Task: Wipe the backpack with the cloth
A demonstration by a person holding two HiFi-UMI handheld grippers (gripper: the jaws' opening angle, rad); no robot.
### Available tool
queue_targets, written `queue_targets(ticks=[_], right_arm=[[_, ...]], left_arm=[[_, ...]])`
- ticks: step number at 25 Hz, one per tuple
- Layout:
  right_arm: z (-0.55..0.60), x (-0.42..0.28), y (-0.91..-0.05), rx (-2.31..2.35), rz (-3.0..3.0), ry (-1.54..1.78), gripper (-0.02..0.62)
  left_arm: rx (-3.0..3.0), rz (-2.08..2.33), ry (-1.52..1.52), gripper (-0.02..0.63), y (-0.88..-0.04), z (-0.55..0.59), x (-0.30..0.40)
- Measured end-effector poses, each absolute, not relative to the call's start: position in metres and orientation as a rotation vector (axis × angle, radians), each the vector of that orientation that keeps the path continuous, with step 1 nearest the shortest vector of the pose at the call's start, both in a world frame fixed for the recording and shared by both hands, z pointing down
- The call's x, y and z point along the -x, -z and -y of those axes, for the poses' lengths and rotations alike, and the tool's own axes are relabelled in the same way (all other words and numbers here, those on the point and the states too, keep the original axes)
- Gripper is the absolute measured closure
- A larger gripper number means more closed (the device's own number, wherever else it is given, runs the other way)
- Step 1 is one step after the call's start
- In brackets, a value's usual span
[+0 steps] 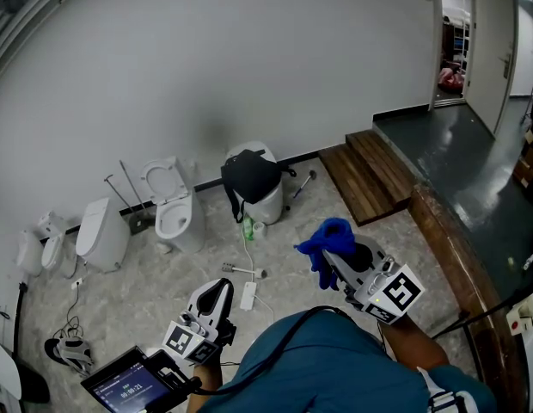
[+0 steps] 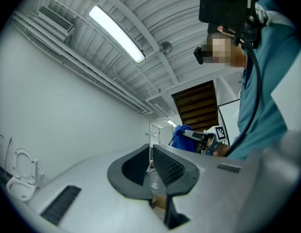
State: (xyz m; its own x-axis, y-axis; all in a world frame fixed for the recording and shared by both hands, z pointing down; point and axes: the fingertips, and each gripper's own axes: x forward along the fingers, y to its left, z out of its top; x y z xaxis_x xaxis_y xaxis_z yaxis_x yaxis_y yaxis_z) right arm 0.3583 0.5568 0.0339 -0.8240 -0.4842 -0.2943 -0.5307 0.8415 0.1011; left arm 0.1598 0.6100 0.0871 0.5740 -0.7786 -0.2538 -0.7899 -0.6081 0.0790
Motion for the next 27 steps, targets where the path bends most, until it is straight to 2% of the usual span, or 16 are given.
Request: queue_targets(ticks=[27], right_arm=[[-0.558,-0.35,-0.044,0.778,-2.819,-0.274,0.56]], left_arm=[[2.782,-1.397,-0.444,0.578,-0.091,-0.611,-0.162]])
